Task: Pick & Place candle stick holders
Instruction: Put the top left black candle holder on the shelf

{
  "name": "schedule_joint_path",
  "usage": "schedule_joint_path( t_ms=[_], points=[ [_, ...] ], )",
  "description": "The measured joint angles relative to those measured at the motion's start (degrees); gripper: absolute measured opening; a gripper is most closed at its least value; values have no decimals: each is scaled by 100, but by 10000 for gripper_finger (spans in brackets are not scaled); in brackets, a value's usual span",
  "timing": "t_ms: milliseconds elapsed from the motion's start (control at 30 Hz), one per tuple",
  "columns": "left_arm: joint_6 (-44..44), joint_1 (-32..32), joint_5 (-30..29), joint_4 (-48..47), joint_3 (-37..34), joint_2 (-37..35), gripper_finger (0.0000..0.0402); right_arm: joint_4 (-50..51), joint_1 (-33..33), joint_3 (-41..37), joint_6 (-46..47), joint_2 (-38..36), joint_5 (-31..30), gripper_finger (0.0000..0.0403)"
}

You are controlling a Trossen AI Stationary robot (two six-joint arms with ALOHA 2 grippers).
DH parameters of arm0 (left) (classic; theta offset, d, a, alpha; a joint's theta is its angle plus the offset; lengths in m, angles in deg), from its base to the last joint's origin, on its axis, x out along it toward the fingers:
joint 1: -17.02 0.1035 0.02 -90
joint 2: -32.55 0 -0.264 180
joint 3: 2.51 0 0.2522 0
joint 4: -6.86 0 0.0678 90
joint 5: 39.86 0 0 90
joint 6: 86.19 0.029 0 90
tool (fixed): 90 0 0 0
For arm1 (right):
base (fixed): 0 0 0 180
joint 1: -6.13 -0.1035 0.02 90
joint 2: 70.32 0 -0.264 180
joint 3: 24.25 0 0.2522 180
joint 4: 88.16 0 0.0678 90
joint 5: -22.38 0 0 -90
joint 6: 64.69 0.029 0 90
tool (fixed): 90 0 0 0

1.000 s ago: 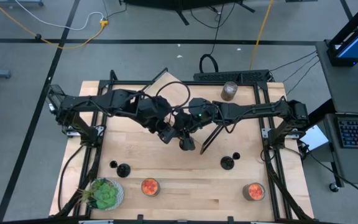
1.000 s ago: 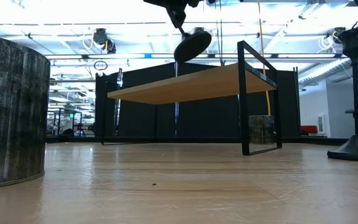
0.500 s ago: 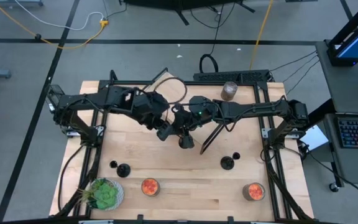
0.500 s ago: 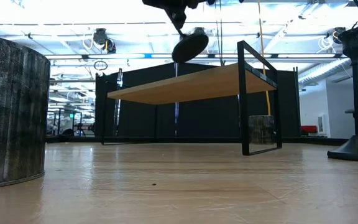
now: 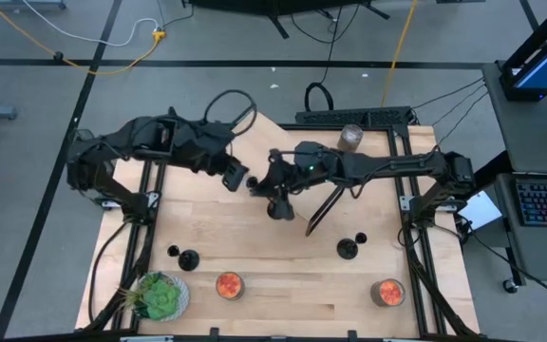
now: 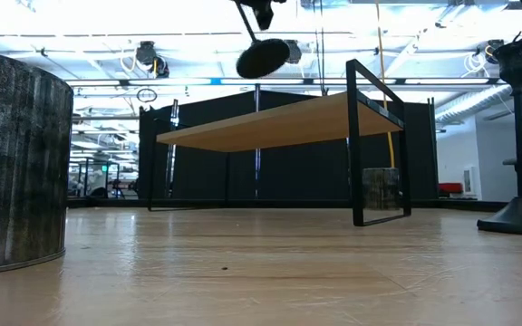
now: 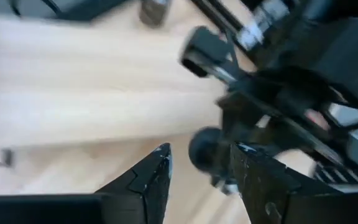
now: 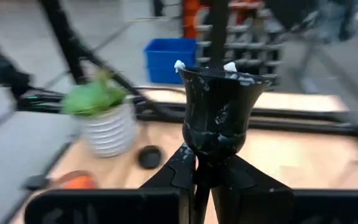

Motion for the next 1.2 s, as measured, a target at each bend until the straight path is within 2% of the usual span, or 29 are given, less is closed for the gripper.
schedule_joint_path(
  t_ms=[100, 267, 533, 733, 867, 1033, 1200],
  points=[
    [261, -17, -432, -289, -2, -120, 160, 120, 118, 0, -214, -183, -595, 20],
    [367, -15, -646, -673, -1, -100, 141, 461, 420, -2, -357, -493, -1361, 20],
    [338, -40, -756, -898, -140, -68, 127, 1265, 830, -20, -291, -765, -1605, 20],
    [293, -104, -898, -895, -310, -91, 127, 1562, 835, -22, -361, -941, -2285, 20],
    [170, -105, -901, -896, -506, -81, 127, 1780, 838, -63, -343, -1170, -2347, 20],
    [49, -105, -902, -868, -724, -83, 127, 1657, 816, -811, -70, -1673, -2863, 20],
    [23, -105, -902, -582, -963, -81, 127, 144, 776, -2014, 121, -2481, -3071, 20]
  ],
)
